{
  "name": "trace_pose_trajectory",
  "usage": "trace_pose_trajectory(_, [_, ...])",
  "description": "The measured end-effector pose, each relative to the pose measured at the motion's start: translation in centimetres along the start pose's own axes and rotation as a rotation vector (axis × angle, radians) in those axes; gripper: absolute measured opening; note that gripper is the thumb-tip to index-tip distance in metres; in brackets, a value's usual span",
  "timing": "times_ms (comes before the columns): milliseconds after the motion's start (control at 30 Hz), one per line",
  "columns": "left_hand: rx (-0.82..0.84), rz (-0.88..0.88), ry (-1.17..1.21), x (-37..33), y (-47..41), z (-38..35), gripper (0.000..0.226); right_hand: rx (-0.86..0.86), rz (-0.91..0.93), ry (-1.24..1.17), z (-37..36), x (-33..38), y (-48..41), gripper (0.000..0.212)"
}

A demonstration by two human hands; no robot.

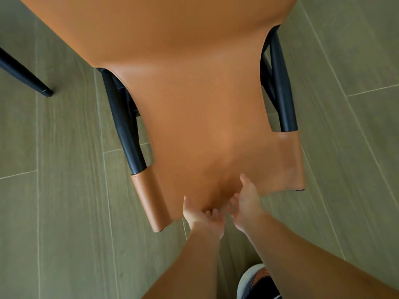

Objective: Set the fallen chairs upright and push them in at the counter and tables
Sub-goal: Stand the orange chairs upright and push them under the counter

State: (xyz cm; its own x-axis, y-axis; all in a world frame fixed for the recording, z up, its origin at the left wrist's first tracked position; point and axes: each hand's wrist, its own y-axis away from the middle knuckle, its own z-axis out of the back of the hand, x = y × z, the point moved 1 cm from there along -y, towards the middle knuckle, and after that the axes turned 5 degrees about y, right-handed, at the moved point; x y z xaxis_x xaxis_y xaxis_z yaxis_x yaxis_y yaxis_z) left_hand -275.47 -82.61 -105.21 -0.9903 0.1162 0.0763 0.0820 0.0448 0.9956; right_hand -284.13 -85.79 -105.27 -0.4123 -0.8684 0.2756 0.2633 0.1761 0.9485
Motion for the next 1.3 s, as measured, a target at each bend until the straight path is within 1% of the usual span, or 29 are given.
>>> trace_pose_trajectory(67, [0.0, -0.01, 0.018, 0.4, 0.1, -0.3, 0.087, -0.02, -0.002, 0.037, 0.0, -0.5, -0.3, 0.058])
trace_pose_trajectory(133, [-0.038, -0.027, 0.0, 0.6, 0.1, -0.7, 0.081, -0.037, -0.013, 0.049, 0.3, -1.2, -0.6, 0.05])
trace_pose_trajectory(233, [-0.113, -0.031, -0.003, 0.9, -0.2, -1.2, 0.073, -0.029, -0.042, -0.03, 0.6, -1.9, -1.0, 0.042])
trace_pose_trajectory(367, [-0.096, 0.012, 0.014, 1.5, -0.2, -1.2, 0.061, -0.008, -0.099, -0.165, 0.4, -2.7, -0.7, 0.027])
trace_pose_trajectory(500, [-0.086, 0.024, 0.029, 1.5, -0.6, -1.1, 0.063, -0.002, -0.14, -0.178, 0.2, -2.3, -0.8, 0.032])
trace_pose_trajectory(633, [-0.104, 0.015, 0.011, 1.1, -1.0, -0.7, 0.062, 0.001, -0.132, -0.193, 0.3, -2.7, -0.9, 0.026])
trace_pose_trajectory(700, [-0.097, 0.043, 0.014, 1.1, -1.0, -0.7, 0.061, 0.029, -0.125, -0.197, 0.2, -2.9, -0.9, 0.033])
trace_pose_trajectory(767, [-0.103, 0.064, 0.0, 1.2, -0.7, -0.5, 0.056, 0.049, -0.12, -0.205, 0.3, -2.9, -0.7, 0.043])
trace_pose_trajectory(833, [-0.071, 0.025, -0.045, 0.9, -0.1, -0.2, 0.047, 0.052, -0.097, -0.191, 0.6, -2.9, -0.3, 0.043])
trace_pose_trajectory(867, [-0.055, -0.006, -0.047, 0.8, 0.0, 0.1, 0.045, 0.049, -0.073, -0.184, 0.9, -3.1, 0.0, 0.038])
trace_pose_trajectory(933, [-0.037, -0.028, -0.032, 0.7, 0.5, 1.1, 0.049, 0.053, -0.045, -0.177, 1.8, -3.6, 0.9, 0.026])
trace_pose_trajectory(1000, [0.004, -0.043, -0.02, 0.6, 1.8, 1.4, 0.05, 0.102, -0.041, -0.169, 2.5, -3.5, 2.2, 0.015])
trace_pose_trajectory(1067, [0.042, -0.07, 0.005, 0.4, 3.5, 1.5, 0.048, 0.124, -0.041, -0.172, 2.7, -3.2, 3.7, 0.01])
trace_pose_trajectory(1200, [0.042, -0.119, -0.017, -0.4, 8.9, 2.1, 0.046, 0.127, -0.032, -0.143, 2.7, -2.3, 9.2, 0.016])
trace_pose_trajectory(1267, [0.024, -0.133, -0.037, -0.8, 12.0, 2.1, 0.044, 0.022, 0.015, -0.024, 3.2, -1.7, 12.6, 0.03])
trace_pose_trajectory(1300, [0.011, -0.141, -0.047, -0.9, 13.9, 2.0, 0.043, -0.076, 0.086, 0.111, 3.5, -1.4, 14.5, 0.037])
